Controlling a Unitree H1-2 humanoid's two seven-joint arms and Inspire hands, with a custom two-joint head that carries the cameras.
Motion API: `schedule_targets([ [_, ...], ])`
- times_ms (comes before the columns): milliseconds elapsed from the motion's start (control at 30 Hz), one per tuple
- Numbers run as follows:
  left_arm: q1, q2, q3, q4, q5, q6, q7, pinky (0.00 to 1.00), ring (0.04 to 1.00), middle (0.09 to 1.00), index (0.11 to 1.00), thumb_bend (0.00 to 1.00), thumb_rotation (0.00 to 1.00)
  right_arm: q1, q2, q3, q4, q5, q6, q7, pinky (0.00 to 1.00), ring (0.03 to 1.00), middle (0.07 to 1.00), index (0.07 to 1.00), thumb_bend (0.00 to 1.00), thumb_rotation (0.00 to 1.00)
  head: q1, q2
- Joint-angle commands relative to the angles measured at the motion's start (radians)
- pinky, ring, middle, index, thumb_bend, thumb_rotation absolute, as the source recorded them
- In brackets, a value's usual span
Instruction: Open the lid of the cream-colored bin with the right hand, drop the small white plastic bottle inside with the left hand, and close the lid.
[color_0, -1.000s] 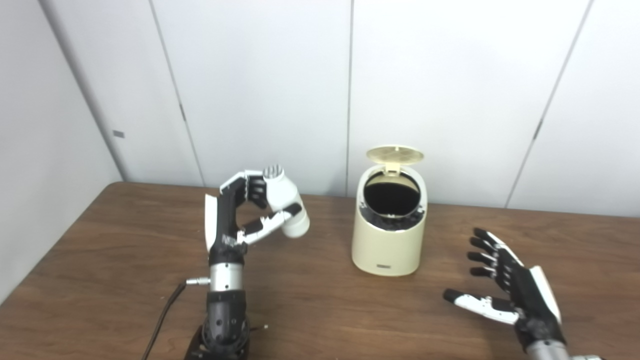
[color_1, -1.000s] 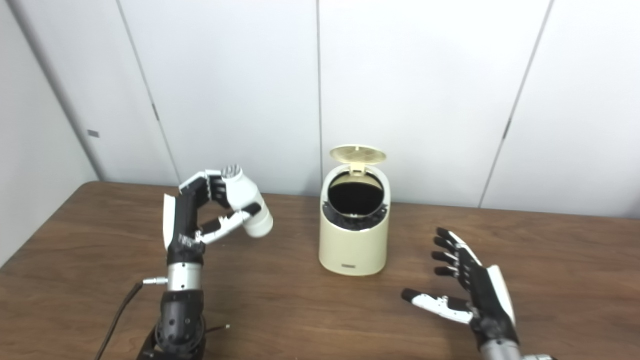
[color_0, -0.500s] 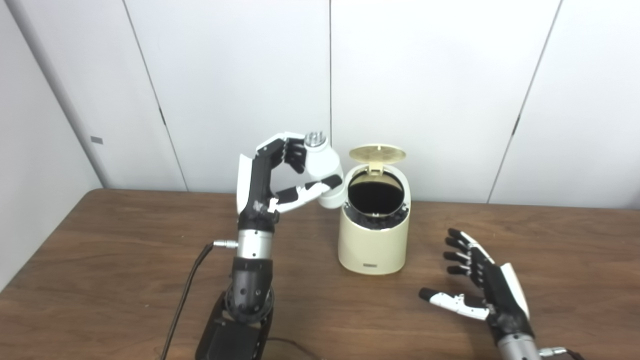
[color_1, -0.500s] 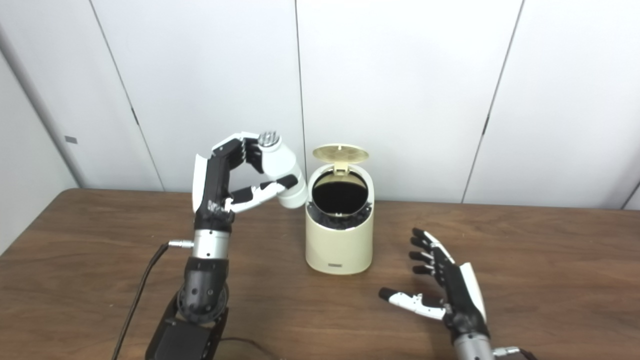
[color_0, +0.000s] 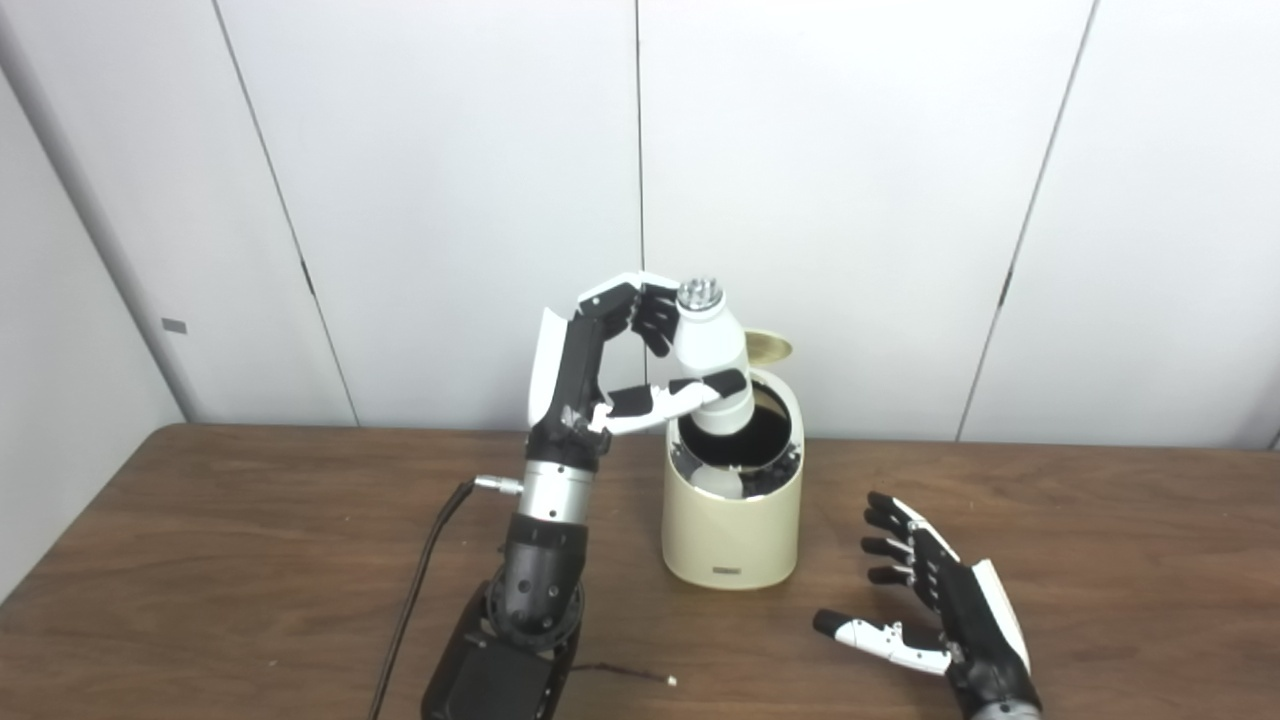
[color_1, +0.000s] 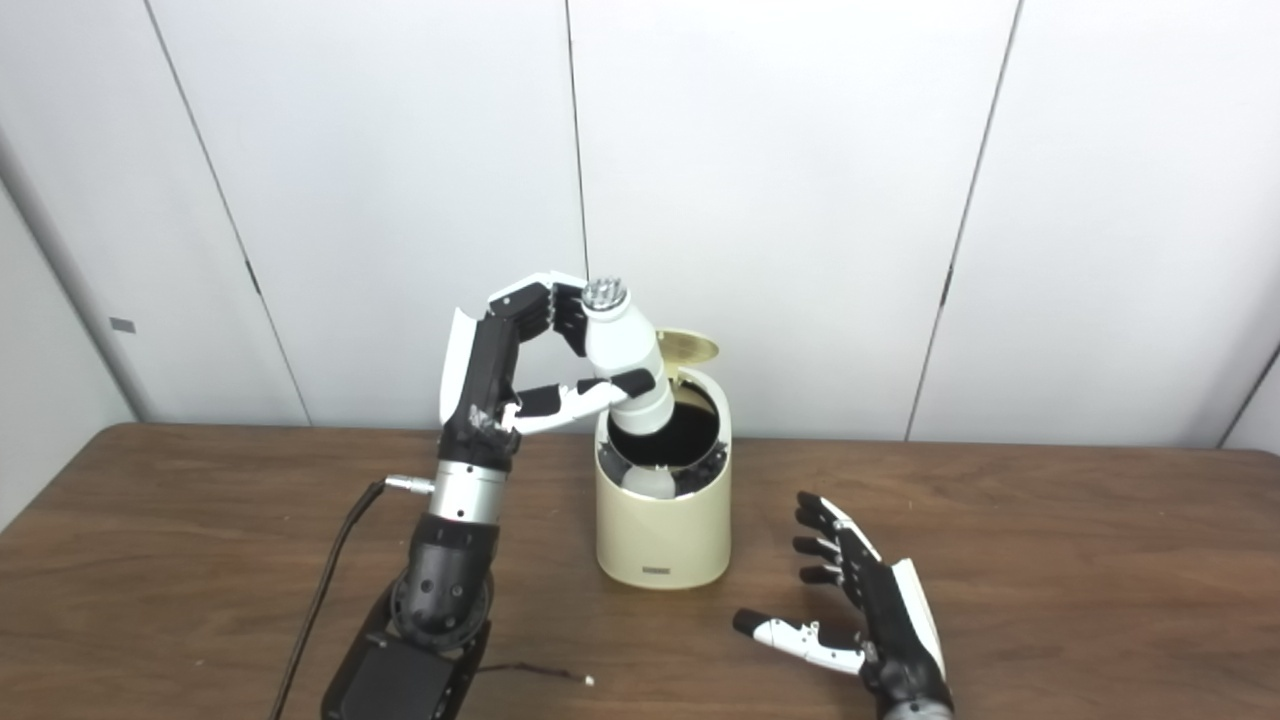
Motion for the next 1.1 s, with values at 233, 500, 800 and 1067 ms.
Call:
schedule_targets([
  [233,-0.063,0.010,-0.069,0.042,0.029,-0.028,0.112,0.36,0.424,0.463,0.507,0.50,0.00,-0.034,0.017,0.000,-0.033,0.004,-0.046,-0.021,0.68,0.789,0.857,0.851,0.76,0.25,-0.013,0.004],
  [500,-0.091,0.072,-0.209,0.123,0.049,-0.028,0.283,0.34,0.414,0.464,0.506,0.50,0.00,-0.032,0.024,0.002,-0.043,0.001,-0.049,-0.029,0.68,0.786,0.850,0.848,0.77,0.27,-0.023,0.009],
  [800,-0.124,0.121,-0.339,0.217,0.045,-0.028,0.446,0.34,0.405,0.452,0.510,0.50,0.00,-0.027,0.035,0.008,-0.053,0.000,-0.048,-0.027,0.69,0.791,0.856,0.853,0.77,0.27,-0.040,0.014],
  [1067,-0.183,0.156,-0.500,0.315,0.106,-0.028,0.672,0.35,0.403,0.451,0.509,0.50,0.00,-0.015,0.050,0.008,-0.082,-0.005,-0.018,-0.025,0.70,0.795,0.857,0.850,0.76,0.26,-0.052,0.022],
])
